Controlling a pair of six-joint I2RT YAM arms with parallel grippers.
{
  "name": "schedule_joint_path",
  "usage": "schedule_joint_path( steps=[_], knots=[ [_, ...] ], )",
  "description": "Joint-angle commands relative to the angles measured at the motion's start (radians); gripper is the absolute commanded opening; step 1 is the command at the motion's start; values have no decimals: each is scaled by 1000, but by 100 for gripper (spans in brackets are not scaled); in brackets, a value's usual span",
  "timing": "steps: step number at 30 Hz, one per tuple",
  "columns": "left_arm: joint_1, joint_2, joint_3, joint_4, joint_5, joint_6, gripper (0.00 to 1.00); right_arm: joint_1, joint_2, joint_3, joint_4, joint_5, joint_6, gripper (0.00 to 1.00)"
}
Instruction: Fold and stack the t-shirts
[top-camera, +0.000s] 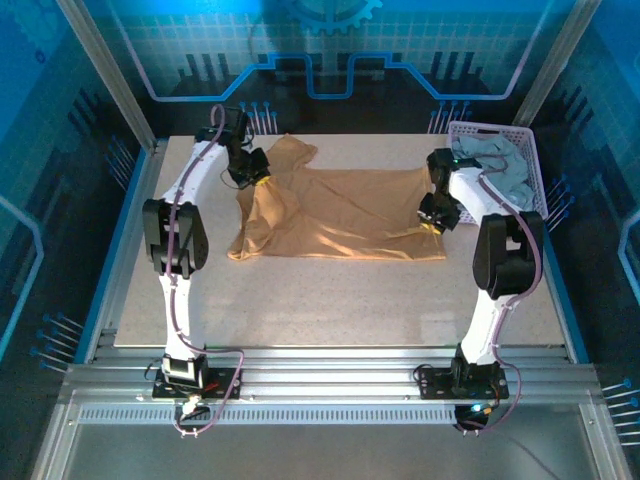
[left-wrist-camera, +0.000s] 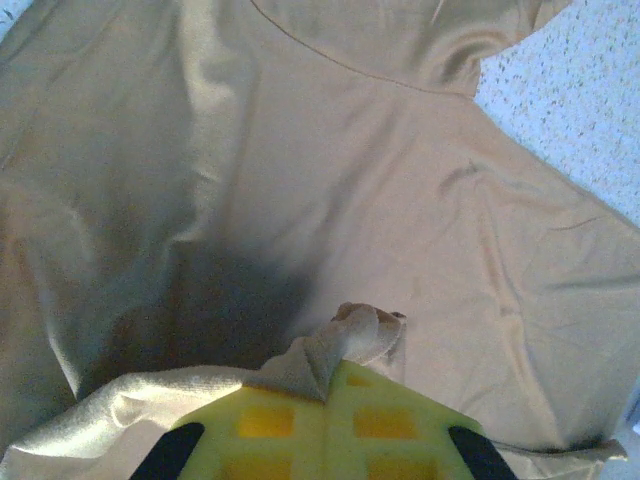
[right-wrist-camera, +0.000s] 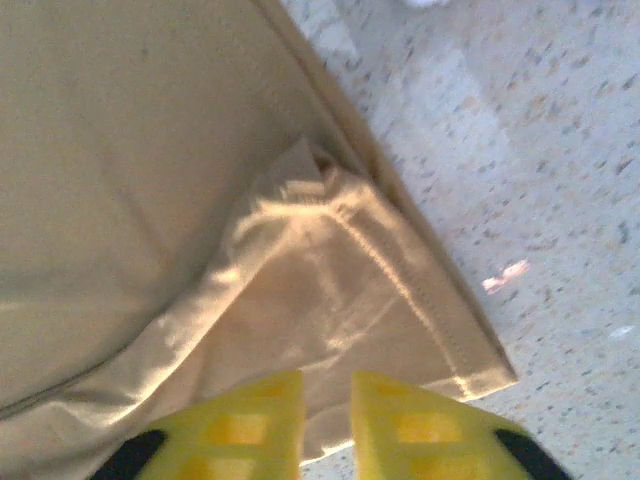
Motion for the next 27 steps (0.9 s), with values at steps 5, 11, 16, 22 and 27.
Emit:
schedule_joint_path(
  steps=[5,11,16,22,27],
  knots=[
    [18,5,4,10,43,-7,1,15,85,29,11,-12,20,11],
    [20,-33,-11,-74,-32,7,57,13,168,110,-19,8,-14,20],
    [24,-243,-300,-64,-139,-23,57,29,4,11,18,56,-40,31],
    [53,-506,-786,59,-79,-204,51,29,-174,-197,56,-9,-82,36],
    [179,-568,-988,201,22,-343,43,-2,-238,-321,101,-74,-100,38]
  ],
)
